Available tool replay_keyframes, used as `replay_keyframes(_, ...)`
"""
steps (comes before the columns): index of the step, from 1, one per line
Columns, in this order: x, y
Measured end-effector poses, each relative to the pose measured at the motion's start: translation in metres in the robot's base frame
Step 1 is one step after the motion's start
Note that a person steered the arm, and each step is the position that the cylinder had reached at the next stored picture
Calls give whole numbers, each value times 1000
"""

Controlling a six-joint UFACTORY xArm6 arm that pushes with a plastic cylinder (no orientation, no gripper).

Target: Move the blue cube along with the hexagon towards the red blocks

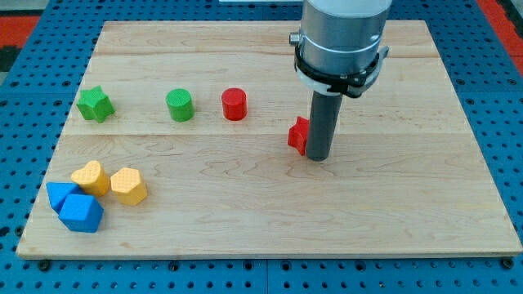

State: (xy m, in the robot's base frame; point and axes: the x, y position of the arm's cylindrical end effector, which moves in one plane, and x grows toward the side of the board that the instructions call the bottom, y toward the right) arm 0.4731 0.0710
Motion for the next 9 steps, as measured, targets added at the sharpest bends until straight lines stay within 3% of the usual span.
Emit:
replay_keyframes(2, -46, -17)
replay_keyframes(3, -48, -64)
replay_keyframes(5, -40, -85)
replay_keyframes(6, -19, -83)
replay_keyframes(7, 45, -93)
replay_keyframes(8, 102, -138)
replay_keyframes(9, 109, -231)
